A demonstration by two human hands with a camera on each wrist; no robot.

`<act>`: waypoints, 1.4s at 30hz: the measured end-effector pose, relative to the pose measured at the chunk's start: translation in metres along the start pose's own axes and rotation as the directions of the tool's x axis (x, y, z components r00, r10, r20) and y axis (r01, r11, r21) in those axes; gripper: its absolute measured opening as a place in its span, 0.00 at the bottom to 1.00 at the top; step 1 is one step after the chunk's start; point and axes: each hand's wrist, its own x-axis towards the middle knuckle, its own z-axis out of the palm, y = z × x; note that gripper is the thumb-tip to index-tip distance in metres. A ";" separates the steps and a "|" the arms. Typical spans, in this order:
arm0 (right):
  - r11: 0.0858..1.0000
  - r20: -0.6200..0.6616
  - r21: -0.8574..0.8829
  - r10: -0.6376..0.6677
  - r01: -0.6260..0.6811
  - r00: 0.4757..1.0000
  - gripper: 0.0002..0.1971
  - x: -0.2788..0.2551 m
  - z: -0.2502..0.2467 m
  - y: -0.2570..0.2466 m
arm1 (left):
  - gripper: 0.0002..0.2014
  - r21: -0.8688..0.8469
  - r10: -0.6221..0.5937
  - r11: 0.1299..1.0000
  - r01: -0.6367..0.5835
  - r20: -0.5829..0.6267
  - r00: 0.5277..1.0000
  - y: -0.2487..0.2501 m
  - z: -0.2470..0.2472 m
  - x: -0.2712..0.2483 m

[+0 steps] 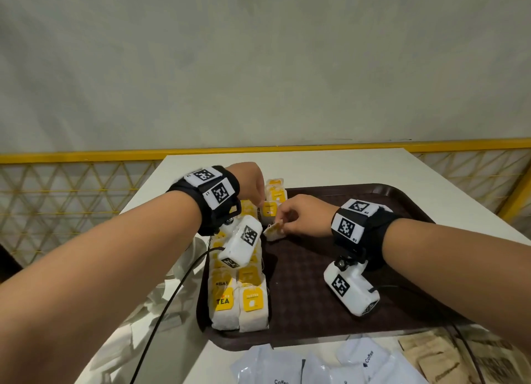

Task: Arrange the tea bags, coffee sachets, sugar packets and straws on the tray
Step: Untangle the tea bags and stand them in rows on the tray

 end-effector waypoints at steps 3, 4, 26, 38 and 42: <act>0.988 0.033 0.129 0.081 -0.084 0.996 0.04 -0.001 0.000 0.000 | 0.08 -0.086 0.050 0.995 -0.046 0.056 0.997 -0.001 0.001 0.003; 0.978 0.059 0.169 0.112 -0.121 0.992 0.05 -0.001 0.000 0.000 | 0.09 -0.095 0.053 0.994 -0.046 0.071 0.996 -0.001 0.001 0.003; 0.757 0.031 0.581 0.345 -0.298 0.938 0.09 0.007 0.005 -0.006 | 0.13 -0.130 -0.087 0.988 0.087 0.007 0.996 -0.008 -0.005 0.013; 0.776 -0.113 0.547 0.441 -0.315 0.890 0.19 0.029 -0.008 0.022 | 0.14 -0.008 0.050 0.999 -0.050 0.055 0.997 0.002 0.019 0.011; 0.877 -0.176 0.424 0.323 -0.225 0.930 0.23 0.043 -0.007 0.020 | 0.12 -0.007 0.142 0.990 -0.142 0.104 0.984 0.000 0.015 0.011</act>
